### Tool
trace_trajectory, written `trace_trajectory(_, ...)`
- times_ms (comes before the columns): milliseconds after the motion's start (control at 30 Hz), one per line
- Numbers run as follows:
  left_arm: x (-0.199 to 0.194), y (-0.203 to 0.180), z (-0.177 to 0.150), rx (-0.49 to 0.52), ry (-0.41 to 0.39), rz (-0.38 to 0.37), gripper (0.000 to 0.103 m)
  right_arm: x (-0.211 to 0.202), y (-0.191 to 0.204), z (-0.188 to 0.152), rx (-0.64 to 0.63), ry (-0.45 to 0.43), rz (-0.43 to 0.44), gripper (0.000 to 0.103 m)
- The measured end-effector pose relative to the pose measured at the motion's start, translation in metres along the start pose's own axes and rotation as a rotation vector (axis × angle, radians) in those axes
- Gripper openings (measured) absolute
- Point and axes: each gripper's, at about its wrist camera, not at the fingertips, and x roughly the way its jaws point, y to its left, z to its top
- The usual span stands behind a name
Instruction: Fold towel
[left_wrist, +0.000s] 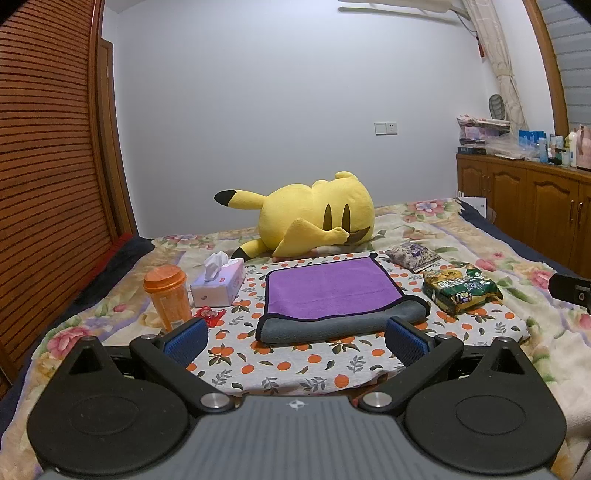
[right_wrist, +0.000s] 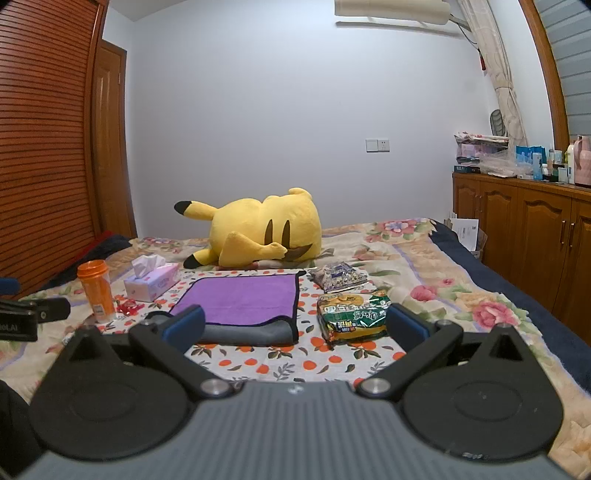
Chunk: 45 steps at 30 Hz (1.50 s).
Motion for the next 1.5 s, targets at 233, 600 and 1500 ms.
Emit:
trace_trajectory(233, -0.0007, 0.0028, 0.0034, 0.001, -0.001, 0.000, 0.103, -0.0016, -0.0004, 0.0003, 0.000, 0.000, 0.000, 0.103)
trace_trajectory(600, -0.0010, 0.0032, 0.0039, 0.003, -0.002, 0.001, 0.103, -0.0022, -0.0012, 0.0008, -0.002, -0.003, -0.001, 0.103)
trace_trajectory(1500, -0.0015, 0.0048, 0.0038, 0.004, -0.003, 0.001, 0.103, -0.0020, -0.0010, 0.0003, -0.002, -0.004, 0.000, 0.103)
